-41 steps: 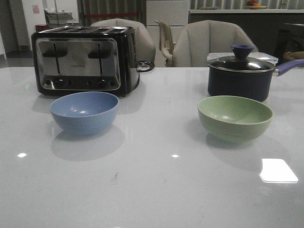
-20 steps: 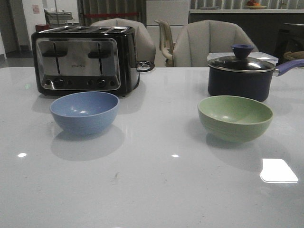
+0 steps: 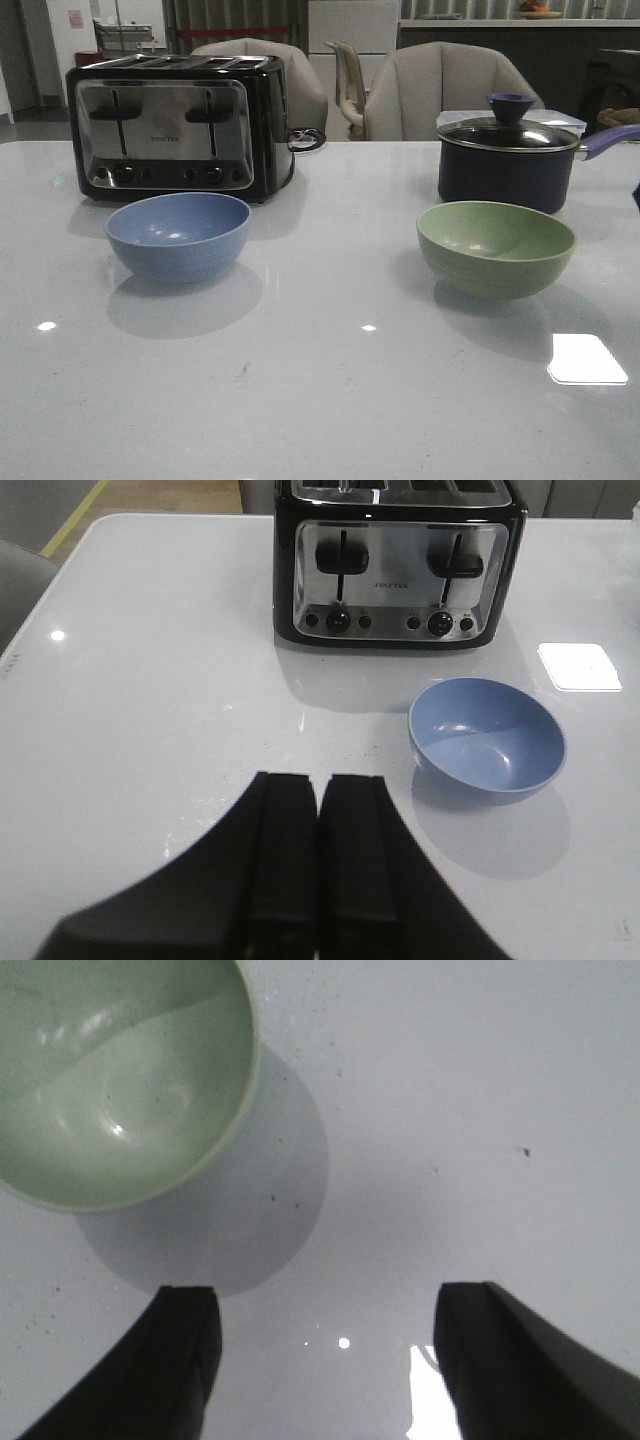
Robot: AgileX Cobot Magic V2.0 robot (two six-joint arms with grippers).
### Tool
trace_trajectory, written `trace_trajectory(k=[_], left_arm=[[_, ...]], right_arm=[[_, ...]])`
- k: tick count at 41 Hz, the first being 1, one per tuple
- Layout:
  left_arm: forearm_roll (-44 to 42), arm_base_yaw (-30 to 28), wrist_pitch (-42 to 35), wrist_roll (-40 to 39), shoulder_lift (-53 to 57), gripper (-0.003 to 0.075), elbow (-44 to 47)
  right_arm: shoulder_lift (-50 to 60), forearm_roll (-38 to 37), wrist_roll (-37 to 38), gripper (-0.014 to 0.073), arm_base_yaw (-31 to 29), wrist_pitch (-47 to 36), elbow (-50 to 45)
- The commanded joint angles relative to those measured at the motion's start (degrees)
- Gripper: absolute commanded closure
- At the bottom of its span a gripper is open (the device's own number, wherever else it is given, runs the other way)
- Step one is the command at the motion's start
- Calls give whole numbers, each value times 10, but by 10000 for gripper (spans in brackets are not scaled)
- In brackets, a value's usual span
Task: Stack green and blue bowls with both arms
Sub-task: 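Lower the right gripper onto the green bowl rim and grasp it, then carry the green bowl toward the table center, set it down, release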
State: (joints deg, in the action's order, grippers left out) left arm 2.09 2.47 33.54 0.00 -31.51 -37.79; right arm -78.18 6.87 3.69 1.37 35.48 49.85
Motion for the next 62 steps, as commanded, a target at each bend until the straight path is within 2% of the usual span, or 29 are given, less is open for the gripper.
trace_trajectory(k=[1,10,18,26,28,36,42,52,57,62], left_arm=[[5,2,-47,-5,-4,619,-16],[5,2,-48,-5,-4,619,-16],[5,2,-48,-5,-4,619,-16],[5,2,-50,-5,-4,619,-16],[5,2,-50,-5,-4,620,-16],[5,2,-52,-5,-4,619,-16],[5,2,-52,-5,-4,619,-16],[5,2,-52,-5,-4,619,-16],[5,2,-52,-5,-4,619,-16],[5,2,-52,-5,-4,619,-16]], right_arm=[[-28,21,-7,66,-3,-27,49],[-129,60,-30,112,-2,-18,123],[-208,123,-79,111,-2,-13,184],[-264,130,-91,127,-2,-12,228],[-270,130,-91,169,-2,-11,232],[-271,130,-91,444,-2,-5,234],[-267,129,-91,564,-2,9,234],[-200,130,-107,559,8,56,234],[-149,130,-131,559,50,83,227],[-105,129,-139,559,112,57,190]])
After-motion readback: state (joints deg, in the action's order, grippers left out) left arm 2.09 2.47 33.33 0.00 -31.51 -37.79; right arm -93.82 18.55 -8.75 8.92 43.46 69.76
